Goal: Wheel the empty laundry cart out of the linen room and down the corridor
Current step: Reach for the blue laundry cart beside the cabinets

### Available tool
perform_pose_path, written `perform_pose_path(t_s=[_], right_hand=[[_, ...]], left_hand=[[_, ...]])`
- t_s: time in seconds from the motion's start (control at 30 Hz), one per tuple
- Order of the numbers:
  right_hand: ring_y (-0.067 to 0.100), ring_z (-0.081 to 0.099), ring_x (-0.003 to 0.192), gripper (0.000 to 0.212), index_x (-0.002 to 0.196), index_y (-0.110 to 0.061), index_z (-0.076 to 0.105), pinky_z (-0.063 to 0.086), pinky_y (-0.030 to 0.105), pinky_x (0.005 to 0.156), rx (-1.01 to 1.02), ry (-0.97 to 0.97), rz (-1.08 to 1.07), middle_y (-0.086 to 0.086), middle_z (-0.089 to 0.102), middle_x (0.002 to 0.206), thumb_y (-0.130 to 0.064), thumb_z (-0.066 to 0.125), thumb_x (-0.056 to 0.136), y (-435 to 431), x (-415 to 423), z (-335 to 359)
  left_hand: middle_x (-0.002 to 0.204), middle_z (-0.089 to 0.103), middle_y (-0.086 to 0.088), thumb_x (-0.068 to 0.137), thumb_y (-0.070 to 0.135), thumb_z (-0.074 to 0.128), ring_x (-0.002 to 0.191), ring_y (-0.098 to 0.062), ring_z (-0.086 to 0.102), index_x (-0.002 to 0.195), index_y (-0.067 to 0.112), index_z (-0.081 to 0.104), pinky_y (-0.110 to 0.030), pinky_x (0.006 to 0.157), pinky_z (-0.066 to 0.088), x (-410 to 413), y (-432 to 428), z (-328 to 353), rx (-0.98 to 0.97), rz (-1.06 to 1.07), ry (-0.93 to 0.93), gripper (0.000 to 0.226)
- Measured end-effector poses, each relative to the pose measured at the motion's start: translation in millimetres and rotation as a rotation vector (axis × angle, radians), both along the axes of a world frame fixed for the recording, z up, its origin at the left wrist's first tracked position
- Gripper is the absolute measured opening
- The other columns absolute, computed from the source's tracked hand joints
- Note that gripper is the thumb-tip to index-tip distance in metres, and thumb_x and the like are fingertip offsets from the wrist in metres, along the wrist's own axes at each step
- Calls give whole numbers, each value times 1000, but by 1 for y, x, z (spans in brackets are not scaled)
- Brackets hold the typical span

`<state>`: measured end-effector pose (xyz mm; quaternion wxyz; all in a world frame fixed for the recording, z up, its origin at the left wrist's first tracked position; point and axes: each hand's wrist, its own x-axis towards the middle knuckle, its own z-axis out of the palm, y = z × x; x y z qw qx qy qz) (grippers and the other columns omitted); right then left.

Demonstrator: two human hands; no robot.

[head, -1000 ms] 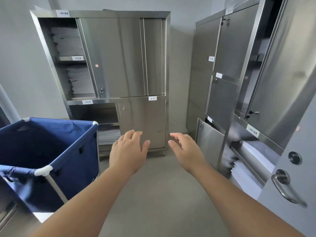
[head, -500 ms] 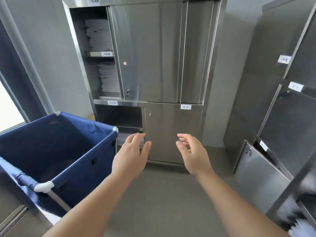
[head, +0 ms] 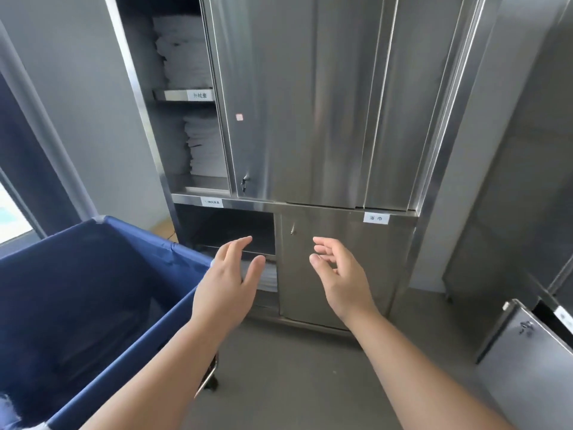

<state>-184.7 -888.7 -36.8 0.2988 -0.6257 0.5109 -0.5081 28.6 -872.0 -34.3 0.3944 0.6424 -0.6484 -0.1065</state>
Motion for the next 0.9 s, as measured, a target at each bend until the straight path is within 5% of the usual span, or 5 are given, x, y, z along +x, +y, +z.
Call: perform_pose_path(t_s=[0.5, 0.9], right_hand=[[-4, 57, 109, 30, 122, -35, 61, 43, 15, 85, 1, -87, 471, -16, 63, 120, -36, 57, 92, -233, 68, -13], [-4, 57, 106, 25, 120, -34, 61, 41, 5, 80, 15, -63, 763, -14, 63, 121, -24, 59, 97, -301, 162, -27]], left_hand=[[150, 46, 11, 101, 53, 41, 124, -8, 53, 146, 36, 44, -38, 91, 49, 38, -132, -22, 8, 470, 68, 47], [147, 46, 18, 100, 54, 40, 126, -1, 52, 143, 37, 47, -34, 86, 44, 85, -138, -53, 11, 790, 133, 47]])
